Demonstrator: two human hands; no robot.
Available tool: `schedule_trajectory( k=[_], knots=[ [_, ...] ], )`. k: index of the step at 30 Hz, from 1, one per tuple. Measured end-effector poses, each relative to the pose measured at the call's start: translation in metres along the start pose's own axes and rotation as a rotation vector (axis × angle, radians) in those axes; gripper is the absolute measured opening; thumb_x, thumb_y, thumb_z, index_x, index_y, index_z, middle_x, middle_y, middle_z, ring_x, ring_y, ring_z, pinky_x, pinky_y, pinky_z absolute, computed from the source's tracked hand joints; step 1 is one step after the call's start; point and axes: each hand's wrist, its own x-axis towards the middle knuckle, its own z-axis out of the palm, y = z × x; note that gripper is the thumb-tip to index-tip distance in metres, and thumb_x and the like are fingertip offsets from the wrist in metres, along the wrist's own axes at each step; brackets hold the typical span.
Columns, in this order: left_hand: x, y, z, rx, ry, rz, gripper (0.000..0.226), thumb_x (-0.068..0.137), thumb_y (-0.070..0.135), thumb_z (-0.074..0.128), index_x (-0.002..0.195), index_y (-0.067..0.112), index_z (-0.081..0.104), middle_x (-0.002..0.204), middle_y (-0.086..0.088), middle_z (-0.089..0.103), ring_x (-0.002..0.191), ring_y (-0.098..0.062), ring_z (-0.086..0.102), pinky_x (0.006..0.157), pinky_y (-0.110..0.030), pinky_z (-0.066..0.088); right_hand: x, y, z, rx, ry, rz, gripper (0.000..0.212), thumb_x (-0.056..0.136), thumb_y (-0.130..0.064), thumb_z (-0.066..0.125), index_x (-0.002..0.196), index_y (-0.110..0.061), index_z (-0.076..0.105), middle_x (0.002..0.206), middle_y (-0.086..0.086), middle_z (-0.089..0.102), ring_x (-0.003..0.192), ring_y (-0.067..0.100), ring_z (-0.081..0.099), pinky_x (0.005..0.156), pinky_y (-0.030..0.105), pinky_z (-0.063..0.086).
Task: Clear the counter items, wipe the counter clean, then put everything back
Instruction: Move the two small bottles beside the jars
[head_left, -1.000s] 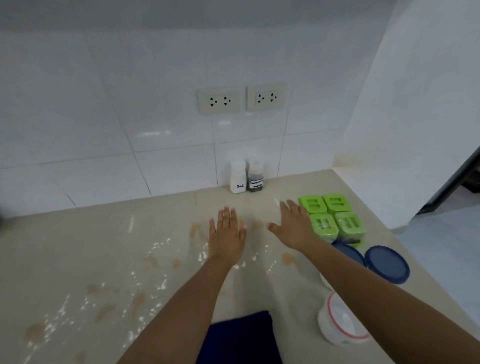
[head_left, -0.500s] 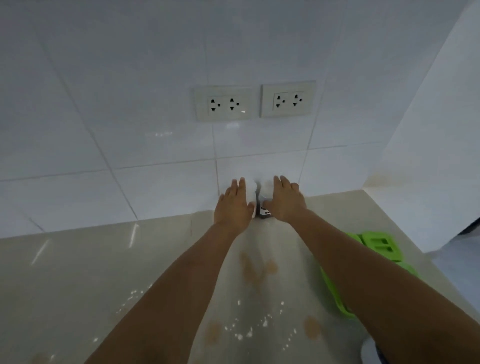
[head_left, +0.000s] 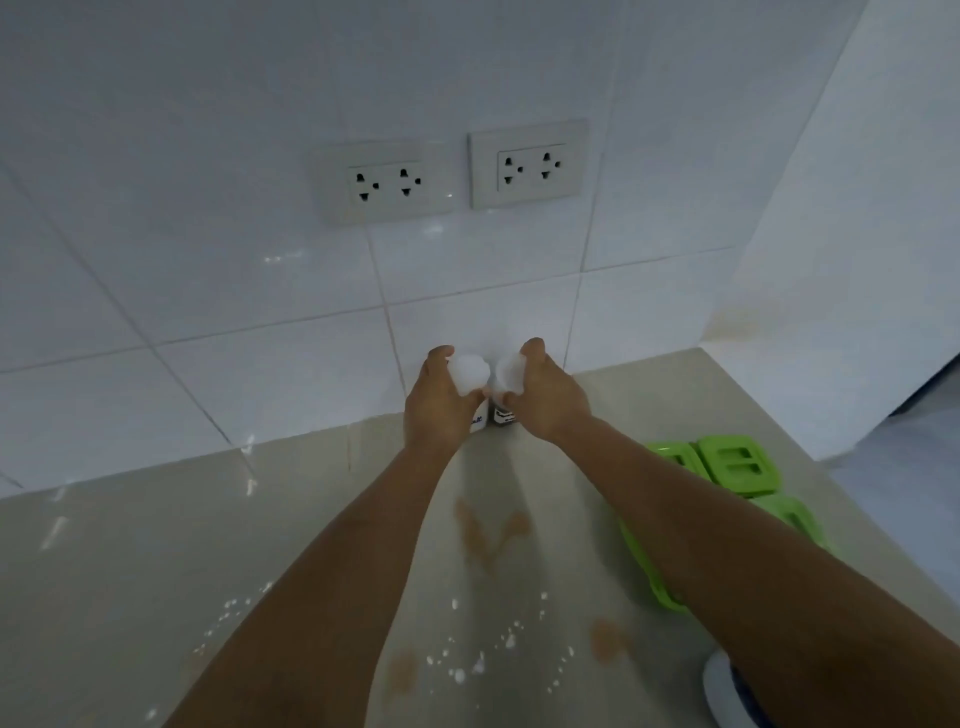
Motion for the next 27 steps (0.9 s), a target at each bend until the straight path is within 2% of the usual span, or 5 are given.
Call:
schedule_trajectory(
  k=[5, 9, 15, 20, 27],
  knots=[
    [-0.029, 0.031, -0.022, -0.019, 0.002, 0.056, 0.06, 0.078, 0.034, 0.073, 0.131, 0.023, 0.046, 0.133, 0.004, 0.054, 0.114, -0.022, 0.056, 0.097, -0.036, 0.047, -0.036, -0.008, -0.042, 0.033, -0.022, 0.027, 0.053, 0.082, -0.028, 0.067, 0.119, -0.009, 0.034, 0.105, 0.008, 0.056, 0.084, 0.026, 0.053, 0.071, 0.033, 0.043],
    [-0.051, 0.073, -0.05, -0.029, -0.05, 0.174, 0.059, 0.079, 0.038, 0.072, 0.131, 0.025, 0.047, 0.132, 0.006, 0.055, 0.112, -0.02, 0.056, 0.096, -0.037, 0.048, -0.068, -0.012, -0.098, 0.047, 0.017, 0.058, 0.057, 0.079, -0.031, 0.071, 0.119, -0.007, 0.036, 0.099, 0.004, 0.054, 0.092, 0.028, 0.057, 0.073, 0.032, 0.041],
    [-0.073, 0.15, -0.067, -0.087, -0.074, 0.27, 0.061, 0.079, 0.039, 0.071, 0.132, 0.022, 0.047, 0.131, 0.001, 0.056, 0.113, -0.023, 0.056, 0.098, -0.041, 0.047, -0.119, -0.01, -0.199, -0.026, 0.121, 0.079, 0.055, 0.081, -0.03, 0.069, 0.119, -0.006, 0.037, 0.096, 0.005, 0.054, 0.087, 0.027, 0.054, 0.07, 0.031, 0.04],
    [-0.106, 0.212, -0.046, -0.12, -0.148, 0.359, 0.06, 0.078, 0.04, 0.072, 0.13, 0.021, 0.049, 0.127, 0.0, 0.058, 0.112, -0.023, 0.056, 0.096, -0.038, 0.047, -0.168, 0.019, -0.265, -0.147, 0.185, 0.162, 0.056, 0.079, -0.03, 0.069, 0.119, -0.007, 0.037, 0.105, 0.011, 0.058, 0.086, 0.027, 0.052, 0.072, 0.031, 0.041],
    [-0.163, 0.271, 0.035, -0.117, -0.324, 0.413, 0.065, 0.08, 0.04, 0.07, 0.136, 0.02, 0.043, 0.133, -0.002, 0.054, 0.118, -0.023, 0.053, 0.1, -0.038, 0.044, -0.229, 0.096, -0.301, -0.129, 0.195, 0.328, 0.056, 0.081, -0.031, 0.07, 0.12, -0.007, 0.038, 0.11, 0.011, 0.058, 0.091, 0.028, 0.053, 0.077, 0.038, 0.046]
  ],
)
